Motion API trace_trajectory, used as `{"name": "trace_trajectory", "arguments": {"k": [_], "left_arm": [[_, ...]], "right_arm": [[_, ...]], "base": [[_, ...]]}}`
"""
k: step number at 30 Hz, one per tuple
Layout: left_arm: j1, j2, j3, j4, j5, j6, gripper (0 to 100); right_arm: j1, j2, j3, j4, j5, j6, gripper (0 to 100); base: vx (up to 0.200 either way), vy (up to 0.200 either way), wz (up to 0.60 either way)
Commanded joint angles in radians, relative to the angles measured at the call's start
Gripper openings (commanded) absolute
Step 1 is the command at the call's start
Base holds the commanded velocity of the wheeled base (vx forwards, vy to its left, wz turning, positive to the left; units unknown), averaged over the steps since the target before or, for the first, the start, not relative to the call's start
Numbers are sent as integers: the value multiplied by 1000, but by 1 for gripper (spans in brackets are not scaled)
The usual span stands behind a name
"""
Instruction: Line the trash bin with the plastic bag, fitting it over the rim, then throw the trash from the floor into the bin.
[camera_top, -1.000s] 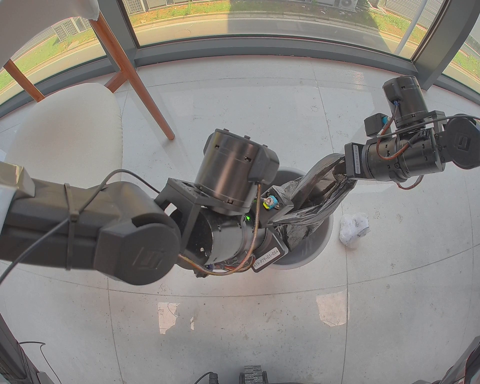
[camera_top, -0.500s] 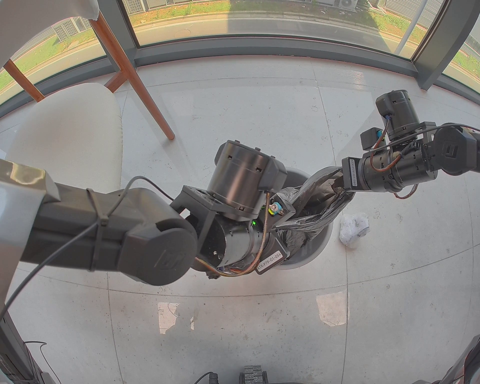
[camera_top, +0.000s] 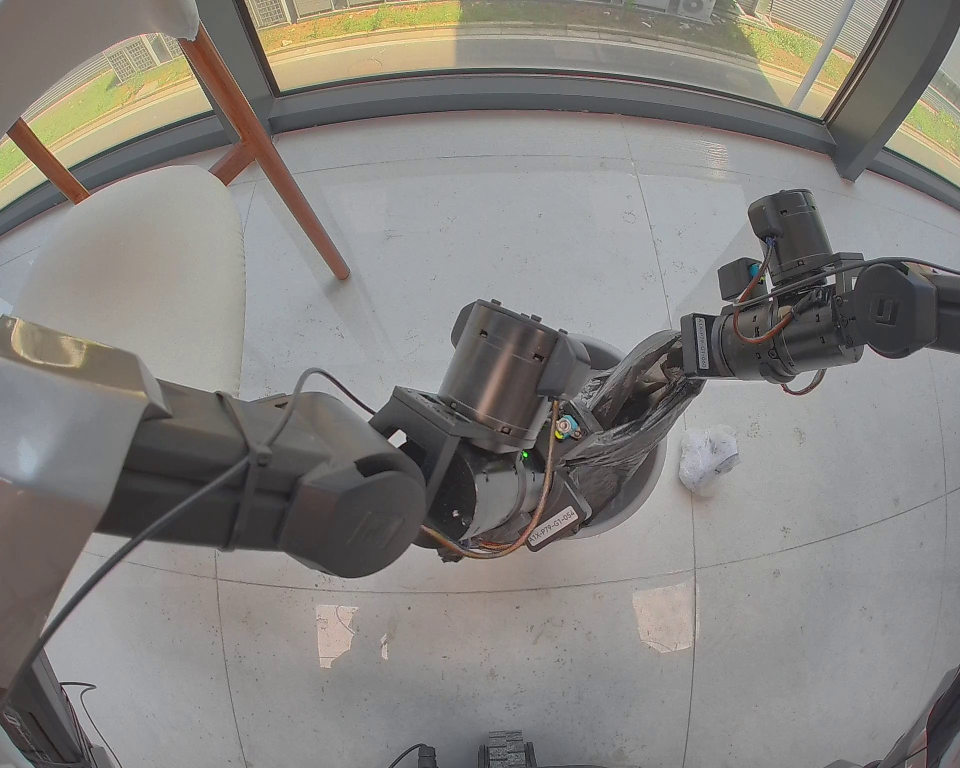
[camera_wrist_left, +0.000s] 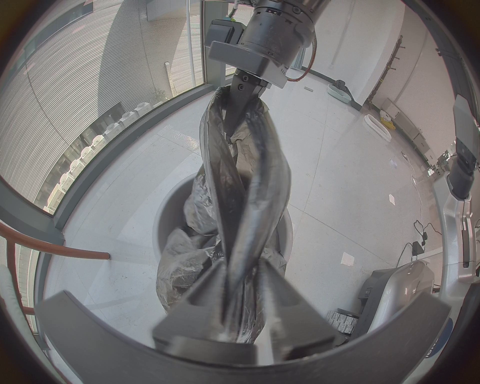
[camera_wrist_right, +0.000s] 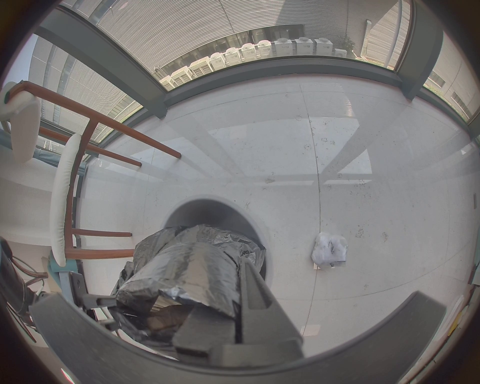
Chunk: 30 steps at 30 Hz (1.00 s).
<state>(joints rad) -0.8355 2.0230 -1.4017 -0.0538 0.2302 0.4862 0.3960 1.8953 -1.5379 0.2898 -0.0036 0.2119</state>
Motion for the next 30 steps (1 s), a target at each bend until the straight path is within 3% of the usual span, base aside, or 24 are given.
{"name": "trace_trajectory", "arguments": {"k": [1,8,15,20,30], "left_arm": [[-4,29,-5,-6,-2,-5,100],[-2,33,-10,-6,0,-90,100],[-16,23,-45,12,15,-268,100],[-122,-7,-23,111,17,-420,100],[-208,-1,30,132,14,-437,100]], "right_arm": [[-11,19,8,-6,1,-3,0],[-12,18,41,-8,1,-5,0],[-12,-30,125,-11,2,-16,0],[-16,-38,153,-14,4,-17,0],[-17,-53,150,-44,5,-19,0]], "base": [[0,0,0],[0,0,0],[0,0,0],[0,0,0],[0,0,0]]}}
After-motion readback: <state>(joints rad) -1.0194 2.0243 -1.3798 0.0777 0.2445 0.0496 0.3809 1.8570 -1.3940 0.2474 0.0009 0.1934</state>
